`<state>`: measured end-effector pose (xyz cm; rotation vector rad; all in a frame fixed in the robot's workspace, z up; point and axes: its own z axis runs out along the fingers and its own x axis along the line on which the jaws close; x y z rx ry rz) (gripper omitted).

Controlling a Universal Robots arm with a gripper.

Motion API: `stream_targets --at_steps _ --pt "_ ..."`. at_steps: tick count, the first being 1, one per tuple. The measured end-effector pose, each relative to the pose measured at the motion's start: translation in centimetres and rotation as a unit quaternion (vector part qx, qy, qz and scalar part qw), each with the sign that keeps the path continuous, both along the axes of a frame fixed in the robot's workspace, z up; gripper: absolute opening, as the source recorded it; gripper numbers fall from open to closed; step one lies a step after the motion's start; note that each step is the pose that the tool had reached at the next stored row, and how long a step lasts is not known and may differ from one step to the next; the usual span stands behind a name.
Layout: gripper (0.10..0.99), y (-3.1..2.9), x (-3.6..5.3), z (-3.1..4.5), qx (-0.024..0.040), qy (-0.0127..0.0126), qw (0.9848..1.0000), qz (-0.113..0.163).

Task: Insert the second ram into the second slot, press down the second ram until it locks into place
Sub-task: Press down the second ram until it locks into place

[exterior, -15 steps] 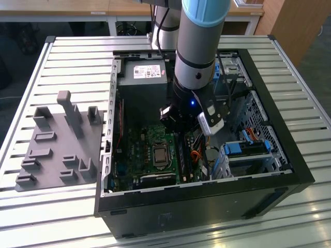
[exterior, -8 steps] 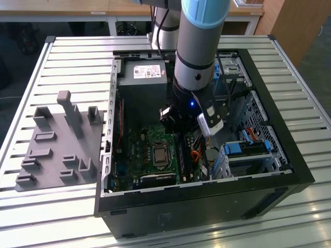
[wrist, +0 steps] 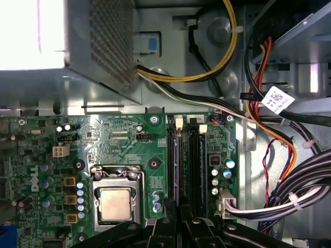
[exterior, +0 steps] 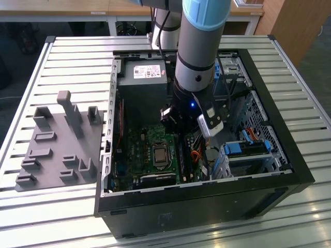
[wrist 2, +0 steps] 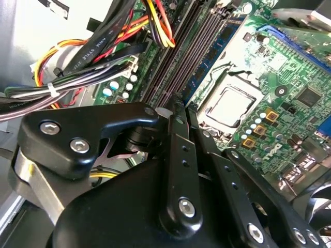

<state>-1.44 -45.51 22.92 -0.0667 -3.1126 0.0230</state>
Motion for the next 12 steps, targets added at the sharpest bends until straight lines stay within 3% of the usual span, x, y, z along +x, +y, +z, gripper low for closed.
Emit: stream_targets --at_steps 12 --pt "0.137 0.0 0.13 -0.33 0.0 0.0 1.0 0.0"
